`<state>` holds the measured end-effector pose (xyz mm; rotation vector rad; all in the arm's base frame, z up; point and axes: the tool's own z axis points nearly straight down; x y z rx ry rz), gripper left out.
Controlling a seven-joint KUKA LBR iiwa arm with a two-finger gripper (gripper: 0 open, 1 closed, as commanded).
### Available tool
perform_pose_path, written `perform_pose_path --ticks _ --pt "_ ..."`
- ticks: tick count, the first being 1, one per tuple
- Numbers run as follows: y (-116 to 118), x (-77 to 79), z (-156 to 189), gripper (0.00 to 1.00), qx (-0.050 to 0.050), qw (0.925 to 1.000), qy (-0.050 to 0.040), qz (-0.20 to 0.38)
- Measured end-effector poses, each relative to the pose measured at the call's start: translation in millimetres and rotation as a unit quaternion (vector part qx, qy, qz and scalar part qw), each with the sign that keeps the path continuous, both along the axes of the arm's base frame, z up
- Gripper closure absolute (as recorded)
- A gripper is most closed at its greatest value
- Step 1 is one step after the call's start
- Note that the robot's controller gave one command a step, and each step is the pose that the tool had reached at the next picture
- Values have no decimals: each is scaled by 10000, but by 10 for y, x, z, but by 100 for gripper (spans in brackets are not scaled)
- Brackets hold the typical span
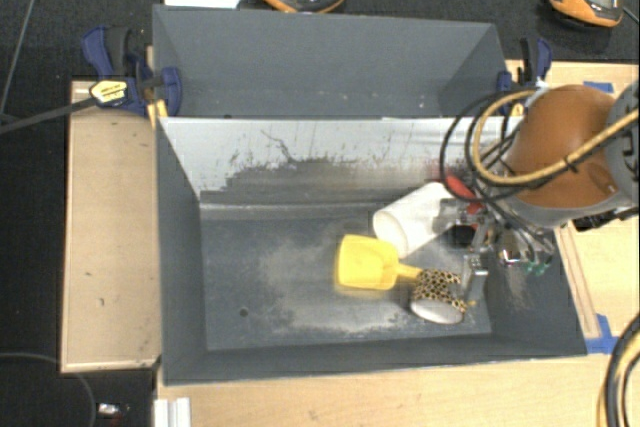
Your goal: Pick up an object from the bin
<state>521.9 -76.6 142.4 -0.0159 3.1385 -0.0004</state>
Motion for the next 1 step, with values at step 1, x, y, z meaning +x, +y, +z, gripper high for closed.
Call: perform_pose_path --ticks 1 --pt "0 -1 -2 0 0 10000 1 2"
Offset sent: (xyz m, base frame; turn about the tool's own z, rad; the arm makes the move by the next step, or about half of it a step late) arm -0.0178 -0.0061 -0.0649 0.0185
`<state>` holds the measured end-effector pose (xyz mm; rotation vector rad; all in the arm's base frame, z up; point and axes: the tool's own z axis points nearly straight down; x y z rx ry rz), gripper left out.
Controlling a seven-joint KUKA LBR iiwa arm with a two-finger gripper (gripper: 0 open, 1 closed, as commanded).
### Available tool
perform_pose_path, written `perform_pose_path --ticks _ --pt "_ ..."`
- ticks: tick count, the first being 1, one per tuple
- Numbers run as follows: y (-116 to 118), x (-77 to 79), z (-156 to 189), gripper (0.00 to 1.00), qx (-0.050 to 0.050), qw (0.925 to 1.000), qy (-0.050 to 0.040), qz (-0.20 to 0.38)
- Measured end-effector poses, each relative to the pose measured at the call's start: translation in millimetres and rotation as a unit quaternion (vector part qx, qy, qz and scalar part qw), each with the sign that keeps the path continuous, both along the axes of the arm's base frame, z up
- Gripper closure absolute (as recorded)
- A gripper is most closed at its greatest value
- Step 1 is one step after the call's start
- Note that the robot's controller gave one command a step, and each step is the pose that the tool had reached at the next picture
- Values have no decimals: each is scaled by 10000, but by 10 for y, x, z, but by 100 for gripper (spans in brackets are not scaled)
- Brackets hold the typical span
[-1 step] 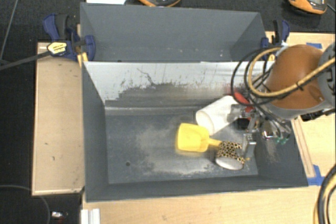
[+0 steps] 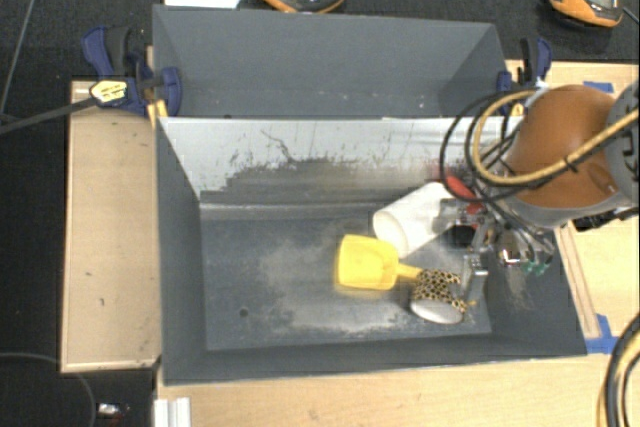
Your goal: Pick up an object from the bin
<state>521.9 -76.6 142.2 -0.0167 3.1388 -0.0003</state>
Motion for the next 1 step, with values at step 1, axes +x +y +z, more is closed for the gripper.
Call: perform_pose_path --ticks 1 --pt "-23 -49 -234 0 -1 10000 -33 -27"
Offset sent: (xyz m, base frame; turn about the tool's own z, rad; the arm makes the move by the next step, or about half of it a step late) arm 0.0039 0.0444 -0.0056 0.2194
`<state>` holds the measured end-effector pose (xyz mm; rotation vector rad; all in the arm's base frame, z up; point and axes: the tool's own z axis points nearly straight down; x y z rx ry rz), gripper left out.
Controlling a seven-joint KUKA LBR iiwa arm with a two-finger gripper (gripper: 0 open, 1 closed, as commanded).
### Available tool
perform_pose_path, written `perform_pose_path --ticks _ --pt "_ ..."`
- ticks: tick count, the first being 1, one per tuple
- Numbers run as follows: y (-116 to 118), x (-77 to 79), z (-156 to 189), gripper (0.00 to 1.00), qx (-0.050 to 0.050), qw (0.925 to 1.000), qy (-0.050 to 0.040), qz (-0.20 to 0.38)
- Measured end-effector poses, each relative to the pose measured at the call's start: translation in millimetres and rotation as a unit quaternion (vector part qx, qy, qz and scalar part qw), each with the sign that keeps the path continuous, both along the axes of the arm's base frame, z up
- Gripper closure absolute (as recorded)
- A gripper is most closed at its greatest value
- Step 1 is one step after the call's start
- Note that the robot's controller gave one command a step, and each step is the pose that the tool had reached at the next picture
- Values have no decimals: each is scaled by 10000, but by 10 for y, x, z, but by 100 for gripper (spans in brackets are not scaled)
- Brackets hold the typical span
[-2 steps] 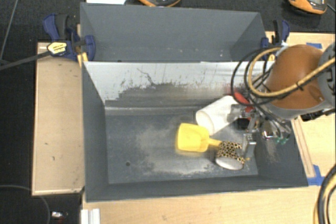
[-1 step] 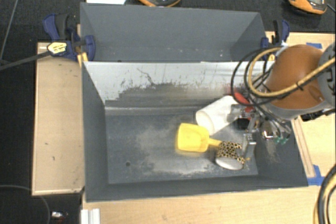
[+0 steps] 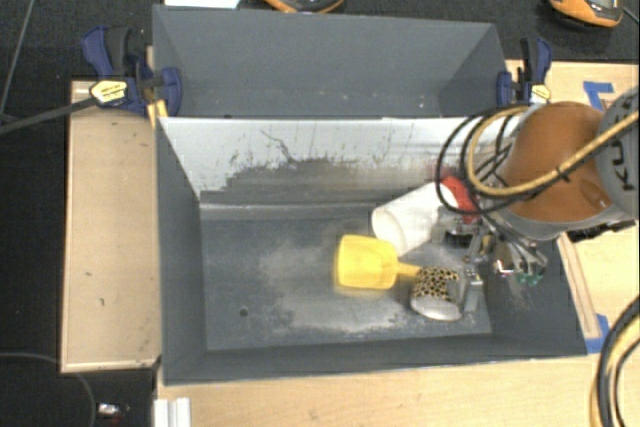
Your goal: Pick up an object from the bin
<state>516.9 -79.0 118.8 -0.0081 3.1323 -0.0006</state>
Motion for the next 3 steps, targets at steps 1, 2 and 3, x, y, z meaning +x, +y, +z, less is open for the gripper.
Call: perform_pose_path --ticks 1,2,3 --pt "491 117 207 0 22 9944 -68 -1050" --pt "378 -343 -345 0 46 9984 180 526" --pt "664 -291 -304 100 7 9995 -66 -299"
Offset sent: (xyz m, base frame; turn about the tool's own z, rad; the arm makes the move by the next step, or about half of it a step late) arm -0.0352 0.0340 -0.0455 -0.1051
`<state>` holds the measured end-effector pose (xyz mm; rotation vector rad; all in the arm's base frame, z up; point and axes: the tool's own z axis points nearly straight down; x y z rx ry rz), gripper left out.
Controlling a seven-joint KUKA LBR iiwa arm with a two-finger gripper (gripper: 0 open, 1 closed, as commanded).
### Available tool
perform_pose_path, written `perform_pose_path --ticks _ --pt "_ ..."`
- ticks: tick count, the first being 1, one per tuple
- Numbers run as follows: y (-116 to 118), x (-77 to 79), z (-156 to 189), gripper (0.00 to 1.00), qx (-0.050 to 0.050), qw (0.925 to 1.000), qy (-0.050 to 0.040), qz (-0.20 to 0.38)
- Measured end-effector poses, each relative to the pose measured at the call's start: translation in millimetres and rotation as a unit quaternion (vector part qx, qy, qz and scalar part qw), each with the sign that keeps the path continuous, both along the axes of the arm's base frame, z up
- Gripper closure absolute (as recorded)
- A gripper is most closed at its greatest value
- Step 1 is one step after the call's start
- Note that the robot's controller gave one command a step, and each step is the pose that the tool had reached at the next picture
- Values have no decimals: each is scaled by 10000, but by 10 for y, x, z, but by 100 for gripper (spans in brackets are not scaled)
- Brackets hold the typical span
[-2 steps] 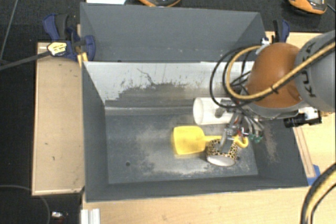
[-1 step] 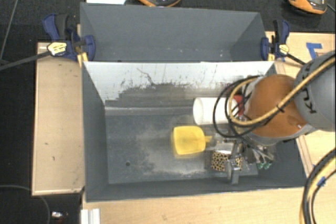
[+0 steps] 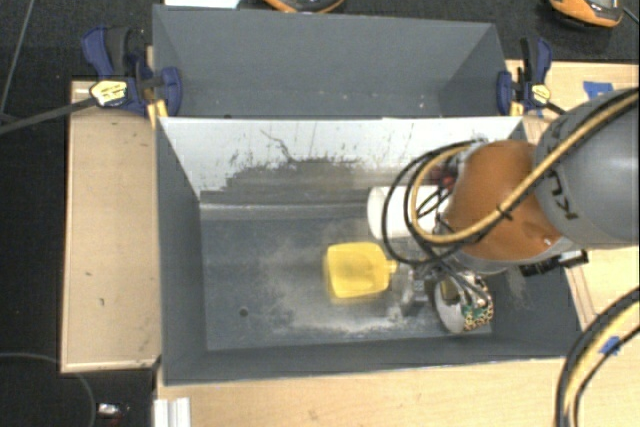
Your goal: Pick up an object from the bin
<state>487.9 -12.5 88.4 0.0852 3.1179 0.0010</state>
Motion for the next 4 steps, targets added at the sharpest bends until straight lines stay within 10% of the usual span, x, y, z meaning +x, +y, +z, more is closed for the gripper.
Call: perform_pose_path --ticks 1,2,3,4 --pt "0 0 0 100 -1 10000 0 6" --pt "-409 250 -142 100 -47 9802 -19 1978" --pt "-630 76 -13 100 -72 9526 -10 3040" --pt "-358 357 -94 100 -48 9865 -51 1636"
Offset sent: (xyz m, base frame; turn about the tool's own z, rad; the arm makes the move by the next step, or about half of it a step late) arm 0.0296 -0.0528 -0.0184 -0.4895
